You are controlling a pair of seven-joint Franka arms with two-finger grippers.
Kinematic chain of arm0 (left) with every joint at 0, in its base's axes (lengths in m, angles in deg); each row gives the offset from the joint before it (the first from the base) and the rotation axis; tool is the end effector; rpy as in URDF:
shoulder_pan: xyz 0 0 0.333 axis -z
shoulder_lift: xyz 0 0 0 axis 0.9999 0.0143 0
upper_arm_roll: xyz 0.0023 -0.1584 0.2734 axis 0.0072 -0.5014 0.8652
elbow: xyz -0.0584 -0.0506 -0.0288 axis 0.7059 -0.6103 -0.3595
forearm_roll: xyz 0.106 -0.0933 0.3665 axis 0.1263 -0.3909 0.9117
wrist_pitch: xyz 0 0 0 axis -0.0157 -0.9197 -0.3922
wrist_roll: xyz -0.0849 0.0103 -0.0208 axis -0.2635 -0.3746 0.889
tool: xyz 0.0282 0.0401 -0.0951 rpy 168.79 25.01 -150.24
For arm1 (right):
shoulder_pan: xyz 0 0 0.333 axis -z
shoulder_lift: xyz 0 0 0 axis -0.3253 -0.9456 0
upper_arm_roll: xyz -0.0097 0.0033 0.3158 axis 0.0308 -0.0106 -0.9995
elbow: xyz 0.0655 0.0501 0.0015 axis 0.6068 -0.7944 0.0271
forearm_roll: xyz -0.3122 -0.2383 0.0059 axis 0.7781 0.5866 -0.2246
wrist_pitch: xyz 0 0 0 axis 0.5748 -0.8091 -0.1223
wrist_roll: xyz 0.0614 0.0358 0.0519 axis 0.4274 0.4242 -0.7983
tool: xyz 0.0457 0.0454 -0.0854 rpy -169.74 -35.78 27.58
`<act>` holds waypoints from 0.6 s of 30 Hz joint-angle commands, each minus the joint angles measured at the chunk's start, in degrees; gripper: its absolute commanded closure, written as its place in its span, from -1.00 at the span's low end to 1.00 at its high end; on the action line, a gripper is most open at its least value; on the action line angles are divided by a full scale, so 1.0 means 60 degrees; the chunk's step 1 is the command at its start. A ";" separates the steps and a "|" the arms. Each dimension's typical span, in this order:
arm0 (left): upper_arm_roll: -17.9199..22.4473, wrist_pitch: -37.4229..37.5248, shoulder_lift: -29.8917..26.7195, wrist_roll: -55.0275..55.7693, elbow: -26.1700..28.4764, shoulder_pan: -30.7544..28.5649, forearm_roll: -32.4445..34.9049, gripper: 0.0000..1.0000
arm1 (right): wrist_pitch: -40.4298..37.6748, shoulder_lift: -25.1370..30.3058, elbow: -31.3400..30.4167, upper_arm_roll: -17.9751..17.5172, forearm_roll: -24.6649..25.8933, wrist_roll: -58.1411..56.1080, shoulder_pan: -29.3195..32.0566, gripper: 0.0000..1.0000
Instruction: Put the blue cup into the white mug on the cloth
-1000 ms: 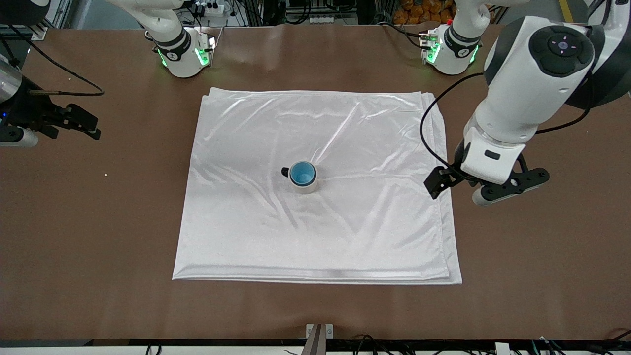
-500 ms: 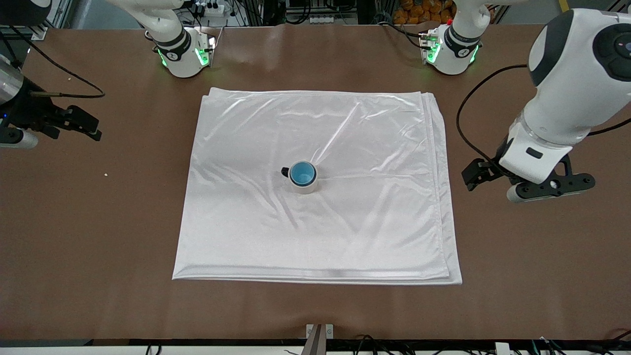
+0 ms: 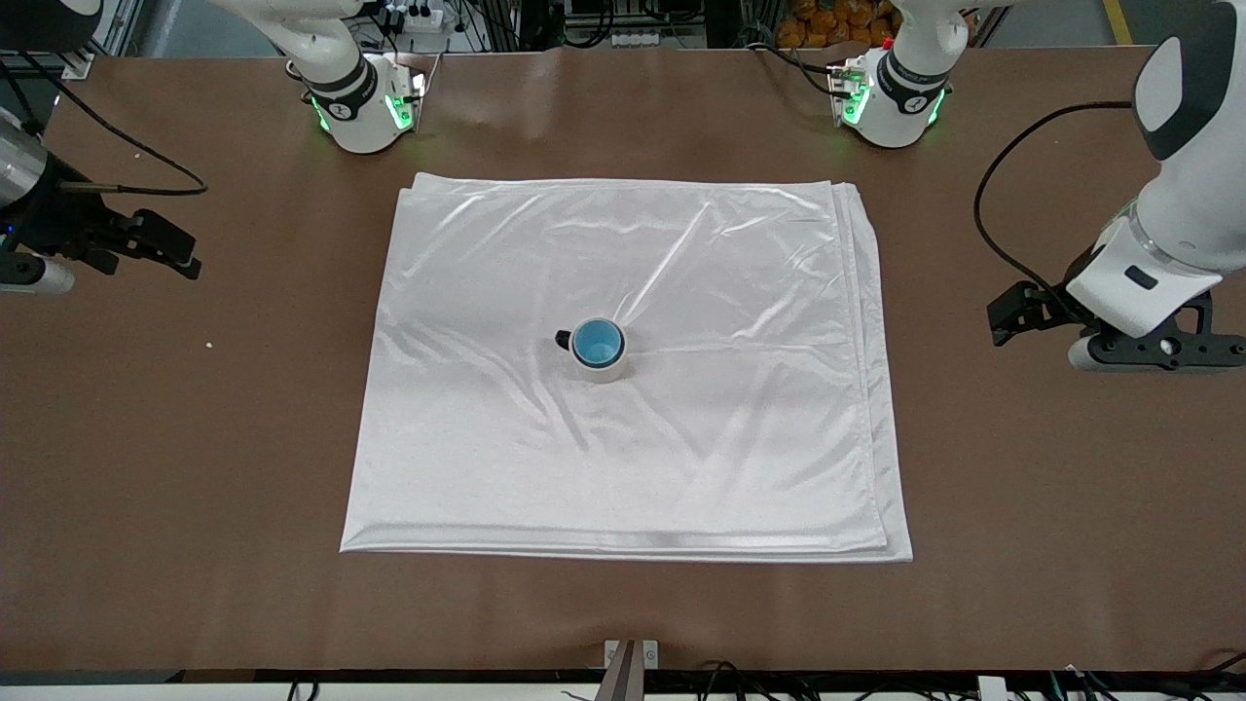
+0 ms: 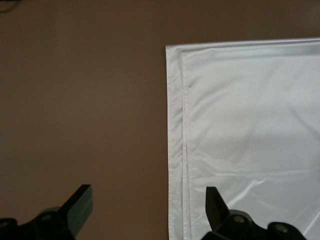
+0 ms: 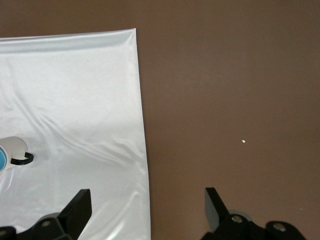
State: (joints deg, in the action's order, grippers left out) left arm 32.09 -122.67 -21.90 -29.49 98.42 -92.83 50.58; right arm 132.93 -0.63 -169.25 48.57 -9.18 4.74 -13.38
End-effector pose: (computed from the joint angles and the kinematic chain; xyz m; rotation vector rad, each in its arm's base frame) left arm 0.6041 -0.0907 0.5701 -3.1069 0.1004 -0.1018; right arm 0.5508 0.0226 0.6131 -3.1348 0.1295 -0.0110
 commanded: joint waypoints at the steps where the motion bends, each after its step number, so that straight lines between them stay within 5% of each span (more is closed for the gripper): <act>1: -0.0612 -0.0143 -0.0867 -0.0357 0.1062 -0.0913 -0.0513 -1.00 | -0.0044 -0.0118 0.0222 -0.0033 -0.0025 0.0225 -0.0025 -1.00; 18: -0.0732 -0.0817 -0.1790 -0.0211 0.2205 -0.0769 -0.0513 -1.00 | 0.0029 -0.0118 0.0222 -0.0048 -0.0025 0.0240 -0.0040 -1.00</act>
State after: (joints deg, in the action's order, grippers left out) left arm 26.77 -126.24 -30.13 -30.32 109.00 -98.47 48.96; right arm 133.46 -0.68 -169.25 48.51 -9.18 4.90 -13.47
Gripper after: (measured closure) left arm 0.000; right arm 0.000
